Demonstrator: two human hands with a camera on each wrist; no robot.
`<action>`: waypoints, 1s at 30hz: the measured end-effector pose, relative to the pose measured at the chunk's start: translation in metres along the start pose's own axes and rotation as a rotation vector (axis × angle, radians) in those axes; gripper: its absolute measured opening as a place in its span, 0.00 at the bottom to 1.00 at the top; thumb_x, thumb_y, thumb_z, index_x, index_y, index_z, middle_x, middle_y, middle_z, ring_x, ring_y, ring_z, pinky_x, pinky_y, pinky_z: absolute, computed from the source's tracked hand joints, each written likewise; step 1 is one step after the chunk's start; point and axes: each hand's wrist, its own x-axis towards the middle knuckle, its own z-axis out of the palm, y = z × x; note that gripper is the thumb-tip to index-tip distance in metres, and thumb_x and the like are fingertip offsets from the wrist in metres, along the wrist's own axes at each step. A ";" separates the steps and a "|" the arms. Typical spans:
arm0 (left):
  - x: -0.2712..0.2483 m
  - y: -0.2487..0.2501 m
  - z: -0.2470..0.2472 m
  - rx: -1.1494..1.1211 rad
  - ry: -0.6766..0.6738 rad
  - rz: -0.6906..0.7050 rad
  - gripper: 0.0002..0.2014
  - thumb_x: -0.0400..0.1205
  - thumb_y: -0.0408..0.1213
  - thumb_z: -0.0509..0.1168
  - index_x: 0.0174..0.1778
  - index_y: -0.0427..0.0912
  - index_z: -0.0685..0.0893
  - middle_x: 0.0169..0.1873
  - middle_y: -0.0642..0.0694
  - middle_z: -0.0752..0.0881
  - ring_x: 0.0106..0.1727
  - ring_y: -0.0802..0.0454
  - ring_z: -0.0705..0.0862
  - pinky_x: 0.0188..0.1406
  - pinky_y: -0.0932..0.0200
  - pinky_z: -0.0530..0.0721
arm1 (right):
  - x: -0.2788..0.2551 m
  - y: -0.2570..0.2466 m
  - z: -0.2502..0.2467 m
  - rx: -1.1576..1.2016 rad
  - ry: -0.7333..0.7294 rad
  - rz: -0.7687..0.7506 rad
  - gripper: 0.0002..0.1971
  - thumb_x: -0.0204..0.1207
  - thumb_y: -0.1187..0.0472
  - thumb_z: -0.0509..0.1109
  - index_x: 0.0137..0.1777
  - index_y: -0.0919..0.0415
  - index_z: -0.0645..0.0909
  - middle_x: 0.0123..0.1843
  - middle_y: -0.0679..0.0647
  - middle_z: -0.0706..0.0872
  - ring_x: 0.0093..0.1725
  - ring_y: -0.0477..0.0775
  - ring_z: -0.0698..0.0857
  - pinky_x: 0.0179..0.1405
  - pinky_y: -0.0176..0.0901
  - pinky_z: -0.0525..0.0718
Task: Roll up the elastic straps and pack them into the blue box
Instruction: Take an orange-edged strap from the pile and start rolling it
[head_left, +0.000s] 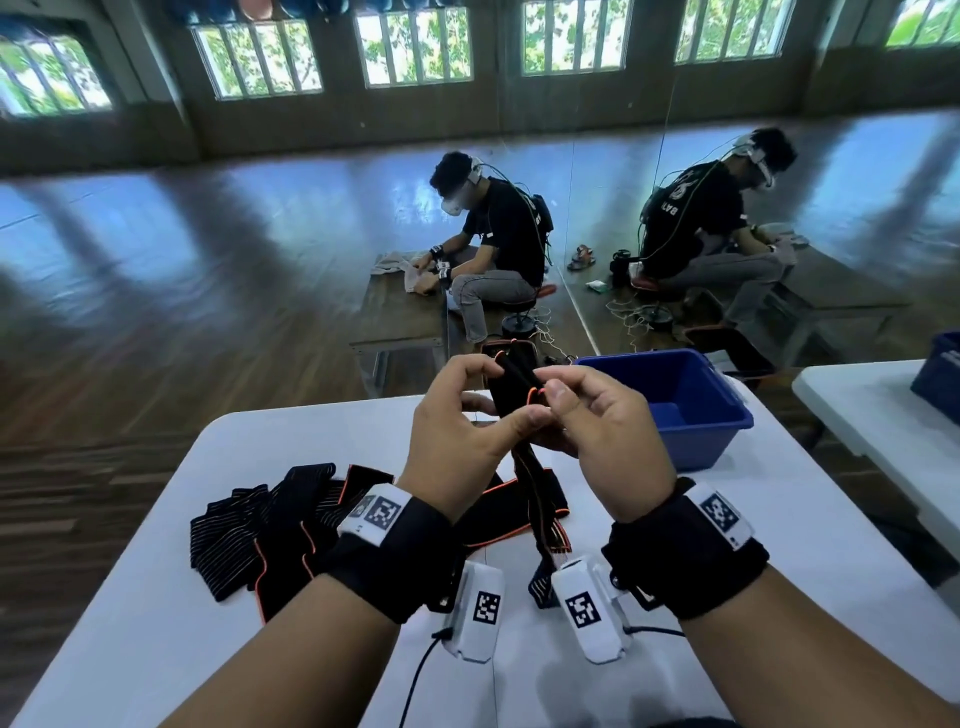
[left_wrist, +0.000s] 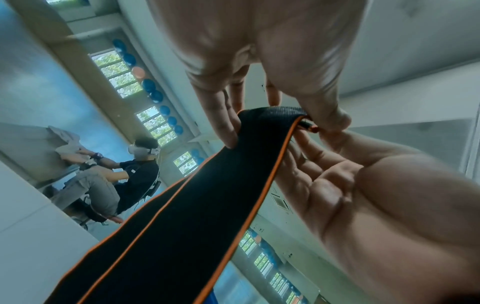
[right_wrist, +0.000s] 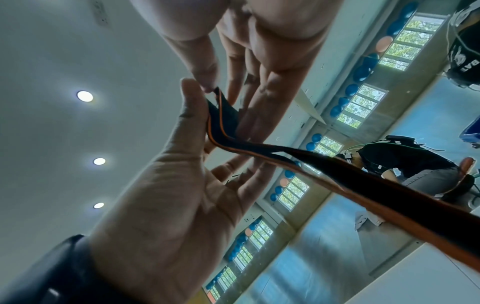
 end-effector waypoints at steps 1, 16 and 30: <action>0.000 0.001 0.001 0.017 -0.002 0.019 0.26 0.65 0.59 0.81 0.53 0.56 0.81 0.52 0.56 0.87 0.47 0.51 0.88 0.37 0.60 0.89 | 0.000 -0.001 -0.003 0.001 -0.007 0.005 0.10 0.86 0.64 0.65 0.60 0.63 0.85 0.43 0.59 0.91 0.47 0.60 0.92 0.50 0.61 0.92; 0.003 -0.001 0.004 0.211 -0.154 0.179 0.23 0.72 0.51 0.79 0.62 0.54 0.81 0.58 0.50 0.81 0.62 0.51 0.81 0.65 0.52 0.81 | 0.014 -0.009 -0.035 0.027 0.052 0.029 0.07 0.81 0.70 0.69 0.54 0.67 0.87 0.40 0.61 0.93 0.42 0.59 0.93 0.43 0.55 0.92; 0.006 -0.002 0.027 -0.263 -0.124 -0.146 0.14 0.85 0.28 0.62 0.60 0.51 0.76 0.52 0.50 0.80 0.50 0.55 0.84 0.49 0.54 0.85 | 0.004 0.017 -0.012 -0.199 -0.095 -0.019 0.33 0.82 0.56 0.61 0.84 0.40 0.51 0.80 0.51 0.70 0.77 0.50 0.74 0.75 0.60 0.76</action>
